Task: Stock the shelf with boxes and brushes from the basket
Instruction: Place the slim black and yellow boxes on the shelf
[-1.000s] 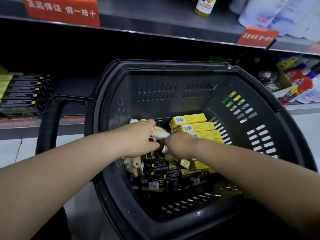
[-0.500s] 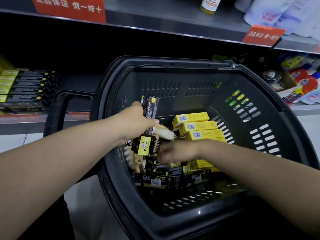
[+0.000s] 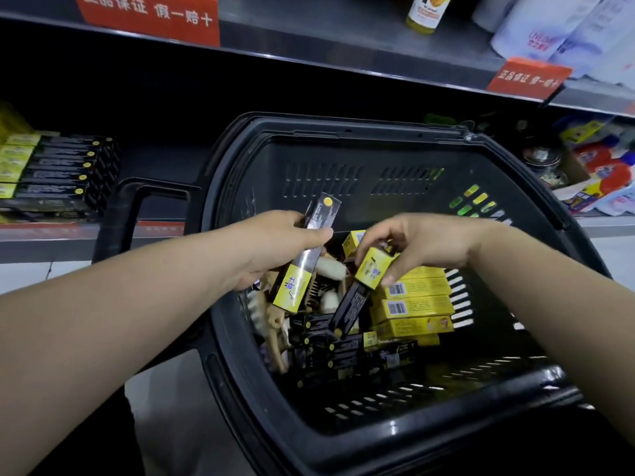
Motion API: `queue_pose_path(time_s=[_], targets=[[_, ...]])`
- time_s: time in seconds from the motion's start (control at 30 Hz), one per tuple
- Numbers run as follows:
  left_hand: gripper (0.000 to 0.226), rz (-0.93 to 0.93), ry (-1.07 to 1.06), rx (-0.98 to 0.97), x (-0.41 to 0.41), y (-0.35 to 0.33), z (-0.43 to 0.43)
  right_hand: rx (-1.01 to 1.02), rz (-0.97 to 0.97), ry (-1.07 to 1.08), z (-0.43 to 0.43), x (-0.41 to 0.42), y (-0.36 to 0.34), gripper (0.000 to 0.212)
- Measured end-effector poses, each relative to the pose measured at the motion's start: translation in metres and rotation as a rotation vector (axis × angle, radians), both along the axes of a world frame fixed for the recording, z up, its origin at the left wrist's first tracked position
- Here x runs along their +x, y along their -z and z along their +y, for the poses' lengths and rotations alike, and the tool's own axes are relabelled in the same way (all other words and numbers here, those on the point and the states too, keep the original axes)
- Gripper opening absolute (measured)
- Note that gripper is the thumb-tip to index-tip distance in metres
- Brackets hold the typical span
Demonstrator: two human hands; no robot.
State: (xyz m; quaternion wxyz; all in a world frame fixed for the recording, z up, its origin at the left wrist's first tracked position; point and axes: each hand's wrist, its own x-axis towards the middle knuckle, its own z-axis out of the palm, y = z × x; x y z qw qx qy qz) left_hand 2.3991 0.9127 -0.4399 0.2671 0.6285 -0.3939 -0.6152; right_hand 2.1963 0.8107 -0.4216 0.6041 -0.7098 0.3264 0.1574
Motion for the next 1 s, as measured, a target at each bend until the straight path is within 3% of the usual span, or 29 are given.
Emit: queue_pose_path(time_s=[0.17, 0.33, 0.47, 0.57, 0.63, 0.73, 0.87, 1.0], targets=[[0.019, 0.171, -0.055, 0.029, -0.002, -0.005, 0.002, 0.166, -0.233, 0.104, -0.004, -0.005, -0.009, 0.037], [0.064, 0.219, -0.010, 0.035, -0.001, -0.008, 0.004, 0.279, -0.333, 0.216, 0.002, 0.005, -0.004, 0.037], [0.052, 0.304, -0.011, 0.025, 0.001, -0.011, 0.006, 0.367, -0.362, 0.439, 0.014, 0.018, 0.002, 0.047], [0.058, 0.313, -0.144, -0.017, 0.002, -0.009, 0.002, 0.352, -0.343, 0.597, 0.024, 0.031, 0.006, 0.063], [0.061, 0.302, -0.223, -0.027, 0.002, -0.008, 0.000, 0.315, -0.253, 0.529, 0.031, 0.038, 0.007, 0.065], [0.056, 0.298, -0.292, -0.030, 0.001, -0.007, -0.002, 0.197, -0.104, 0.303, 0.040, 0.042, 0.013, 0.044], [0.042, 0.289, -0.343, -0.012, 0.001, -0.005, -0.005, 0.115, -0.029, 0.280, 0.021, 0.027, 0.003, 0.046], [0.032, 0.245, -0.384, -0.014, 0.000, -0.004, -0.007, 0.071, 0.058, 0.108, -0.002, -0.006, -0.018, 0.038]])
